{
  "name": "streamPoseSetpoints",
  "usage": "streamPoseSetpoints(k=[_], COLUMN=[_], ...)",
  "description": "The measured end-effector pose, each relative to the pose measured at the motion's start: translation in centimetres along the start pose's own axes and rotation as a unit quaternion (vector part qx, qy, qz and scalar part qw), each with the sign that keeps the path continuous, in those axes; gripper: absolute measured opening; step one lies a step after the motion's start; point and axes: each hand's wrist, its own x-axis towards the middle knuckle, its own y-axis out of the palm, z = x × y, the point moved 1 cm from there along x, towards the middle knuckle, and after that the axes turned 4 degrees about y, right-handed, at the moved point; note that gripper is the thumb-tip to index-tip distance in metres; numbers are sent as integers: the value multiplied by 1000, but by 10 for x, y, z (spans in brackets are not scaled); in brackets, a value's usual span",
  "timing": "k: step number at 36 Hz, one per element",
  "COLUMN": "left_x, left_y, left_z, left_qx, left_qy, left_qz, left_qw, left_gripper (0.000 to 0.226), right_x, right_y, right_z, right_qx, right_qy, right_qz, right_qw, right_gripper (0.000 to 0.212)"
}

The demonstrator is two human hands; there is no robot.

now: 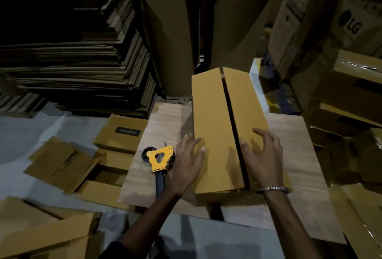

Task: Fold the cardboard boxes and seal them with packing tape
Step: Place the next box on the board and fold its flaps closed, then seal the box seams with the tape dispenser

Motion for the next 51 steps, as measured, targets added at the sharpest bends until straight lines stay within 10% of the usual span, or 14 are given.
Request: streamPoseSetpoints(k=[8,15,20,25,37,46,51], left_x=[-15,-25,-26,-20,1,73,112], left_y=[-79,-124,-130,-133,-126,-142,-144], left_z=[148,258,301,313,319,183,127], left_qx=[24,29,-6,-31,-152,-572,-590], left_qy=[-125,-264,-333,-368,-492,-541,-476], left_qz=[-83,4,89,166,224,224,281], left_qw=[988,964,939,914,827,575,588], left_gripper=[36,29,29,25,32,68,68], right_x=[-64,-106,-124,-122,-89,-57,-50], right_y=[138,303,376,412,364,269,208], right_z=[93,49,0,-14,36,97,112], right_qx=[24,-122,-194,-193,-50,292,363], right_qy=[-120,127,233,236,334,368,337], right_qz=[117,336,310,253,206,300,313], right_qw=[986,925,901,918,918,830,810], right_gripper=[19,70,109,63,35,16,22])
